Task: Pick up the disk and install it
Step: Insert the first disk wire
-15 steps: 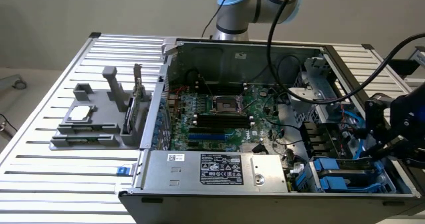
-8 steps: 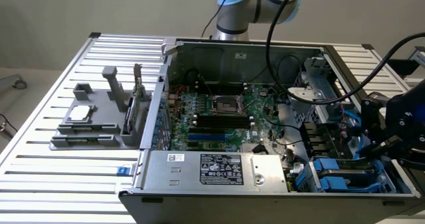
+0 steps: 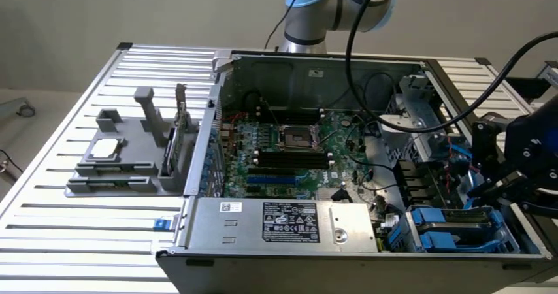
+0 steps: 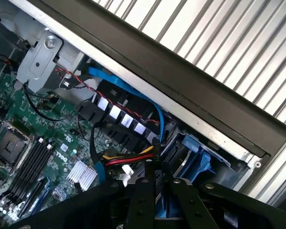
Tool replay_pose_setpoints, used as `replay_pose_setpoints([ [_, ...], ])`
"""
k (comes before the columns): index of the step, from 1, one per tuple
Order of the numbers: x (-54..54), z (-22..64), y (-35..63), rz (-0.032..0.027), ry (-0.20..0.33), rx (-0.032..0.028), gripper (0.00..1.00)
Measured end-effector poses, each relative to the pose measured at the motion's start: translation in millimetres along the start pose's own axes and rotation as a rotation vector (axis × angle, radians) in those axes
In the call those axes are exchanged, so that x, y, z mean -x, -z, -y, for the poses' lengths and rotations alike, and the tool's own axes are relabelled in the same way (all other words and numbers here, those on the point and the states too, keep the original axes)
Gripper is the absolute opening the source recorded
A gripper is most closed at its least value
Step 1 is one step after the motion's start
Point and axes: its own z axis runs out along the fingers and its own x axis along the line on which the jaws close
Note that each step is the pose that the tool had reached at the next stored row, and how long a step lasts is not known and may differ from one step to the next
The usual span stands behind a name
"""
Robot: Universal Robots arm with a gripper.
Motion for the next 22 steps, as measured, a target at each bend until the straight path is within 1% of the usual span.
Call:
replay_pose_setpoints([
  [13,-0.9,1.4,0.0,0.0051,-0.076,0.0114,0.16],
  [15,-1.0,1.5,0.0,0.0046,-0.084,0.011,0.16],
  [17,-1.0,1.6,0.1,0.0033,-0.092,0.0087,0.16],
  [20,-1.2,1.9,0.0,0.0045,-0.113,0.0115,0.16],
  [21,-1.3,2.0,0.0,0.0085,-0.118,0.0103,0.16],
  [22,-1.3,1.9,0.1,0.0141,-0.122,0.0079,0.16],
])
